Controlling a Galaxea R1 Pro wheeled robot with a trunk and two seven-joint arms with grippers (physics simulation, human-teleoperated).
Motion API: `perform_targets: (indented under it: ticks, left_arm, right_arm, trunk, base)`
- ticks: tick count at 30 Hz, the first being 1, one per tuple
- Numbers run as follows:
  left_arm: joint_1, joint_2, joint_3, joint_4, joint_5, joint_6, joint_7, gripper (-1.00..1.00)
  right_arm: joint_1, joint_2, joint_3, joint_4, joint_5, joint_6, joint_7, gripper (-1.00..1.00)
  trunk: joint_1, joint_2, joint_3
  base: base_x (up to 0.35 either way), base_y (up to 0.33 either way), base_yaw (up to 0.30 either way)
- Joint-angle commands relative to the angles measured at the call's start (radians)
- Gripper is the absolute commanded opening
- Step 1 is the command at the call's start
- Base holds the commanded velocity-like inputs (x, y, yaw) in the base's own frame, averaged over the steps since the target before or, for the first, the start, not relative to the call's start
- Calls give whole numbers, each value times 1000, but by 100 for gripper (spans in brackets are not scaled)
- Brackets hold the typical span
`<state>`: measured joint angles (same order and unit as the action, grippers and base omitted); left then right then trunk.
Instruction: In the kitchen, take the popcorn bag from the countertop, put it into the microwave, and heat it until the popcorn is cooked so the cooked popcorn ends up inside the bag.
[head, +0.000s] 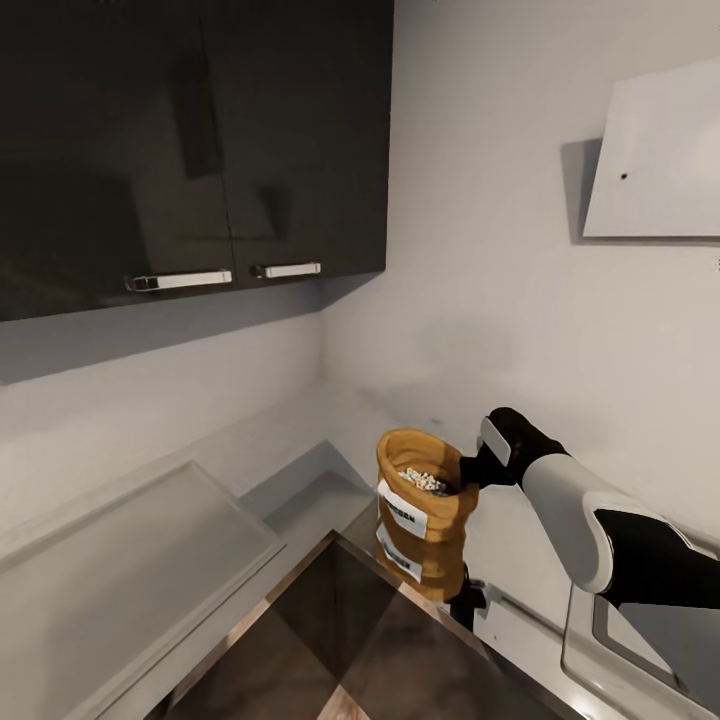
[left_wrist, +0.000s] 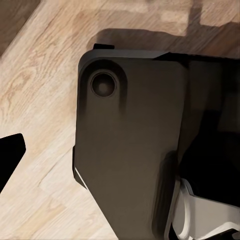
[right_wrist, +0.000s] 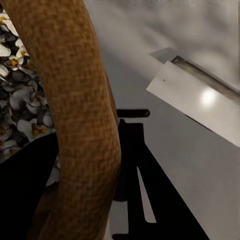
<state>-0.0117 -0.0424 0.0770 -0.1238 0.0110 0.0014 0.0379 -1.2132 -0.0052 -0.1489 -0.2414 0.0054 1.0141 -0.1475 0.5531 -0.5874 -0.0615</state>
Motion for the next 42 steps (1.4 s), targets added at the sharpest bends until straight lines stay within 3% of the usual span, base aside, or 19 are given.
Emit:
perform_targets:
  ticks: [1,14,32,42]
  left_arm:
    - [-1,-1,7,0,1,0,1,100]
    - [-1,-1,6,0,1,0,1,100]
    - [-1,-1,7,0,1,0,2,100]
    - [-1,-1,7,0,1,0,2,100]
  right_arm:
    - [-1,1,-8,-1,-1,3,-6,-100]
    - [-1,1,-10,-3,-1,4,-6,-100]
    - [-1,0,-11,-21,-1,5,-6,-100]
    - [-1,-1,-7,-72,1,6,-9,-100]
  trunk:
    - [0,-2,0]
    - [0,-2,21]
    - [0,-2,43]
    - [0,-2,43]
  base:
    - [0,0,0]
    - [-29,0,0]
    - [-328,0,-1]
    - [-190,0,-251]
